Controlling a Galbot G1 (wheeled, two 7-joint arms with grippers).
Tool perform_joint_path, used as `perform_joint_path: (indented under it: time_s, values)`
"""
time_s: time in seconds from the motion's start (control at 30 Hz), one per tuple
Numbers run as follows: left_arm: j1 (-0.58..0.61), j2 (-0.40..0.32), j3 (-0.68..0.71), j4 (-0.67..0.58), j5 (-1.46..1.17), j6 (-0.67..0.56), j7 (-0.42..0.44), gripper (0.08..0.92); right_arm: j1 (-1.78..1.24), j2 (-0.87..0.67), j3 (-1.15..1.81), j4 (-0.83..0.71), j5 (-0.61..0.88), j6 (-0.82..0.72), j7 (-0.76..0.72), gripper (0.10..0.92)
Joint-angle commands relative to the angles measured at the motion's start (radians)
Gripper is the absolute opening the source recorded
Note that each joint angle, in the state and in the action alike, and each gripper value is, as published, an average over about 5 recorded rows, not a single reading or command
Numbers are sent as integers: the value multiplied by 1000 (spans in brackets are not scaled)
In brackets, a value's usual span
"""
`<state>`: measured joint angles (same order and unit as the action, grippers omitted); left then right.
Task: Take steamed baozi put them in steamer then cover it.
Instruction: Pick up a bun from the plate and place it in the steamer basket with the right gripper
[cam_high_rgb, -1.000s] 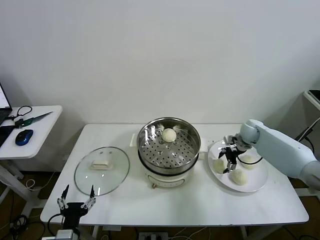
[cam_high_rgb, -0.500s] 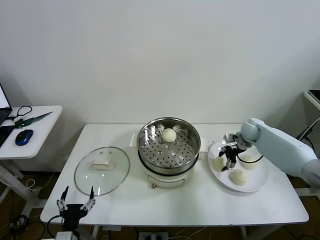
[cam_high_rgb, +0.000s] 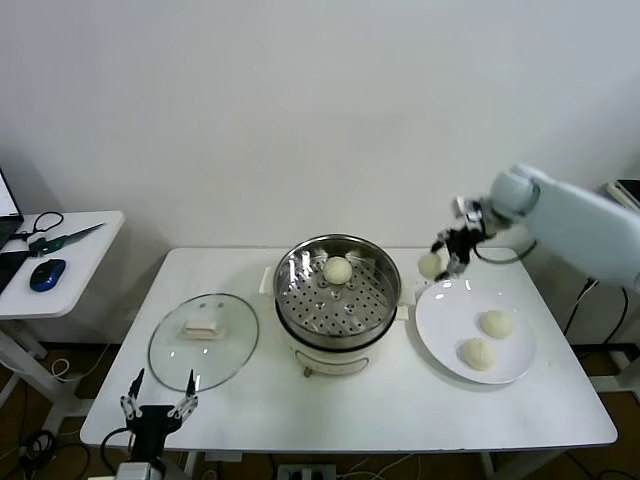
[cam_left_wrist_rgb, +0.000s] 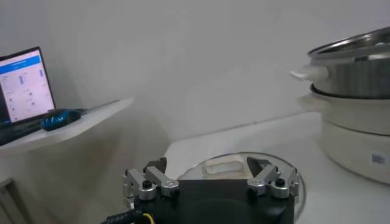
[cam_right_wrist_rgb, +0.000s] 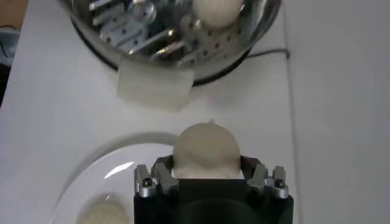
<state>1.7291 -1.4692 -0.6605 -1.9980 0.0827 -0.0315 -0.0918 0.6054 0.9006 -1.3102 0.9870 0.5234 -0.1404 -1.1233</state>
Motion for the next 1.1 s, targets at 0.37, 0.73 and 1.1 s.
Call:
perform_joint_path:
  time_s: [0.37, 0.73, 1.1]
  values:
    - [39, 16, 12, -35, -1, -17, 5, 823, 107, 353, -179, 32, 241, -133, 107, 712]
    - [26, 15, 2, -36, 0, -10, 13, 823, -11, 478, -195, 2, 234, -140, 146, 712]
    - [18, 16, -2, -23, 1, -8, 21, 823, -74, 493, -201, -14, 208, -137, 155, 712]
